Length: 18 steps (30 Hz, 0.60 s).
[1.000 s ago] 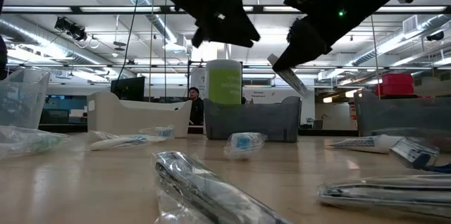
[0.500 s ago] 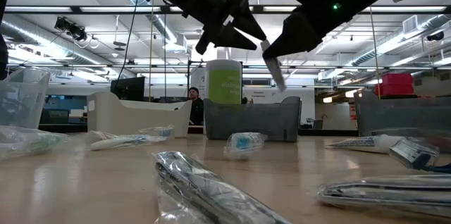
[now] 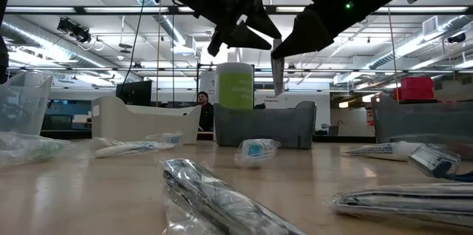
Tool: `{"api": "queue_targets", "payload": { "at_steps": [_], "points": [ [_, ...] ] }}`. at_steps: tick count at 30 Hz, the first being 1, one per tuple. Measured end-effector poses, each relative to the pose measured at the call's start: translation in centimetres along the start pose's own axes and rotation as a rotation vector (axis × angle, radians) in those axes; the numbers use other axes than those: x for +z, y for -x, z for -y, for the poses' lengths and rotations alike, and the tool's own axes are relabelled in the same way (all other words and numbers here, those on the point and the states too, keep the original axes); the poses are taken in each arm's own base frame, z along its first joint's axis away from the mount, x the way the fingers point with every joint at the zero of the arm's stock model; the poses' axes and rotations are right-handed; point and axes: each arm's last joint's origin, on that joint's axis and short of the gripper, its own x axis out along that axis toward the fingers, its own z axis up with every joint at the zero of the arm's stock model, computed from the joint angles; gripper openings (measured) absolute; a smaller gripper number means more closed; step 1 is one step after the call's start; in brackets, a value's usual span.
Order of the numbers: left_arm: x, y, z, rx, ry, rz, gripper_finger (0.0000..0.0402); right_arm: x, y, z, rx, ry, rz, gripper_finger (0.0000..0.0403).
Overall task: Pick & Place Travel size toiletries
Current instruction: Put the toothpaste into the white bin
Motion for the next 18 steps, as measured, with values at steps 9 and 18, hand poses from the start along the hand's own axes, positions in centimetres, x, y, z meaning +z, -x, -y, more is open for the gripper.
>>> {"api": "queue_targets", "payload": {
  "at_steps": [9,18],
  "points": [
    [0.25,0.02,0.23,-0.022,-0.071,0.027,0.0157,0.02,-0.08,0.05,0.018,-0.003,0.001,0.0092],
    [-0.04,0.01,0.12,-0.02,-0.08,-0.005,0.0196,0.05,-0.28,0.34,0.007,-0.06,0.003,0.0091]
  ]
}}
